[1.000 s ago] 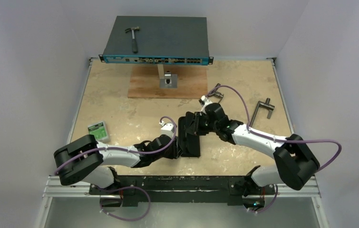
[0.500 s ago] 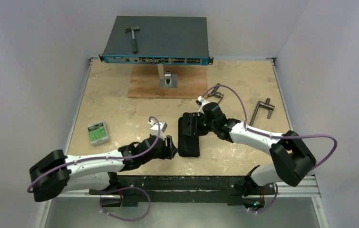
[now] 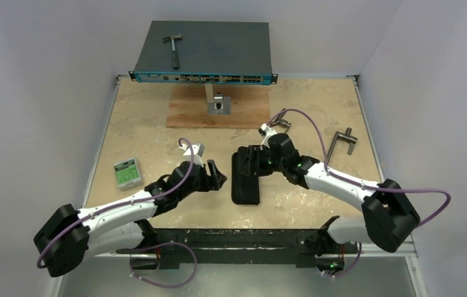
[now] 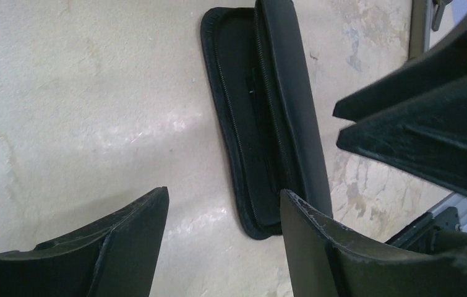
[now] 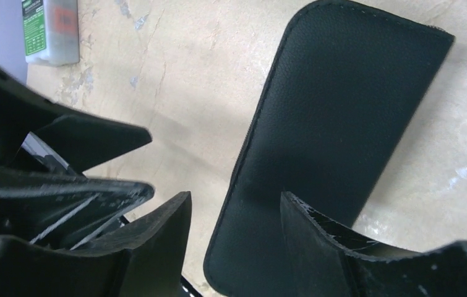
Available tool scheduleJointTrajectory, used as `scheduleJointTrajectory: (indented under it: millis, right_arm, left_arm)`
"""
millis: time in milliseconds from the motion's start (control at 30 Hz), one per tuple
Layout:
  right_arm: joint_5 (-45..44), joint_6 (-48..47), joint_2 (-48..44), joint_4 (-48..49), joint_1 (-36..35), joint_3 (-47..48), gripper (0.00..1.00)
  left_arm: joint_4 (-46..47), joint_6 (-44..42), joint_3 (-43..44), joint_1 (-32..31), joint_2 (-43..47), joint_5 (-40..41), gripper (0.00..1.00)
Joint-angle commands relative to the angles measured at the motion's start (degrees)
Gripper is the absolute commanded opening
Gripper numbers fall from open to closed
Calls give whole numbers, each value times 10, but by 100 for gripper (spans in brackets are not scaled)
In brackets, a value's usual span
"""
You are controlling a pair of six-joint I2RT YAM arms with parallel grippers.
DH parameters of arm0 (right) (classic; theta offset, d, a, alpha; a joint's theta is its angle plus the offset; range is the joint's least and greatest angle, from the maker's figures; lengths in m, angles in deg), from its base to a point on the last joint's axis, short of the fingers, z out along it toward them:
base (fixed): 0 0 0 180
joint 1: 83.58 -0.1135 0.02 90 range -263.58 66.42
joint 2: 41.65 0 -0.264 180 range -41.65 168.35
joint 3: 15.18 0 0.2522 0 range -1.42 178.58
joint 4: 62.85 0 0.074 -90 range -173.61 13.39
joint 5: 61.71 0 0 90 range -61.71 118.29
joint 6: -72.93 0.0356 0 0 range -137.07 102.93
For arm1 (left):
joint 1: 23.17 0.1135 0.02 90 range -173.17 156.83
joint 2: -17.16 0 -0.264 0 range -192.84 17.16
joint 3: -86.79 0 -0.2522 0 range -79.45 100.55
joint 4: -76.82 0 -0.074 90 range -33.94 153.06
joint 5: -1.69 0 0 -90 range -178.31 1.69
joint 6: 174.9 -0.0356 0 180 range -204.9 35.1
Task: Sort the hair-cutting tools
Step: Close the hairdressing tool bag at the center of the board.
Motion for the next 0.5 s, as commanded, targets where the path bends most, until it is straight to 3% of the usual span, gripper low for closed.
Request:
scheduleJointTrajectory:
  millis: [0, 200, 467]
  right_arm:
    - [-44, -1, -78, -24, -1, -23, 57]
    - [-103, 25, -152, -43, 0, -87, 59]
    - [-105, 59, -134, 5, 13, -157, 59]
  left_arm:
    - [103, 3, 50, 44, -77, -119, 67]
    - [174, 18, 88, 63, -161, -203, 67]
    - [168, 15, 154, 68, -265, -242, 66]
